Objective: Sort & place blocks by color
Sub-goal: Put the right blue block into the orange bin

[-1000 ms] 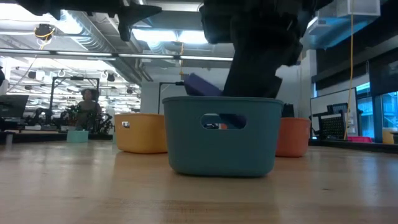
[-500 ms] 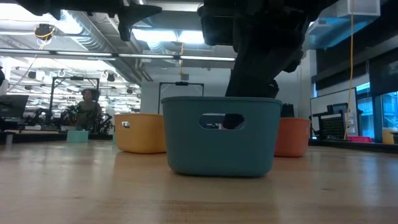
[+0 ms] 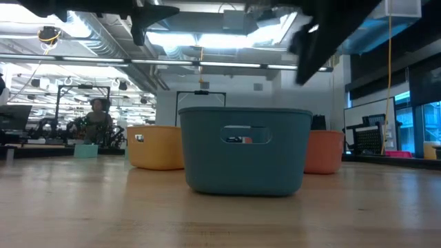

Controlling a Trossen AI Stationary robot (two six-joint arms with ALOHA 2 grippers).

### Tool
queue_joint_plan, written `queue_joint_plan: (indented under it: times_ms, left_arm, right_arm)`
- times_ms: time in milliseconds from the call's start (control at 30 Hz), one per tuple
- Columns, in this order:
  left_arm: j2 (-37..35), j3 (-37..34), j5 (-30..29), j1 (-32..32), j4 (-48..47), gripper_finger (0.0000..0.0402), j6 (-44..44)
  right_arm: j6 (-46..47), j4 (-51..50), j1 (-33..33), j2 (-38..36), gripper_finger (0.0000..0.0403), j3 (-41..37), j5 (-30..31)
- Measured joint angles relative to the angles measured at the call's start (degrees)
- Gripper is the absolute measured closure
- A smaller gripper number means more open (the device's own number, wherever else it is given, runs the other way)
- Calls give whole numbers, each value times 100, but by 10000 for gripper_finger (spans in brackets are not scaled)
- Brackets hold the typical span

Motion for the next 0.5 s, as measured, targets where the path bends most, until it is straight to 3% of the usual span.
queue_joint_plan:
  times_ms: [233,367,500]
  left_arm:
    - [0,0,372,-2,4,269,3]
    - [0,0,358,0,4,269,1]
    - [0,0,339,0,4,269,-5]
  right_arm:
    - [1101,844,-64,-2372,160,-2199,345]
    - [1559,2279,-61,-3545,160,-3428,503]
    - [1530,4000,-202,-4243,160,-4232,910]
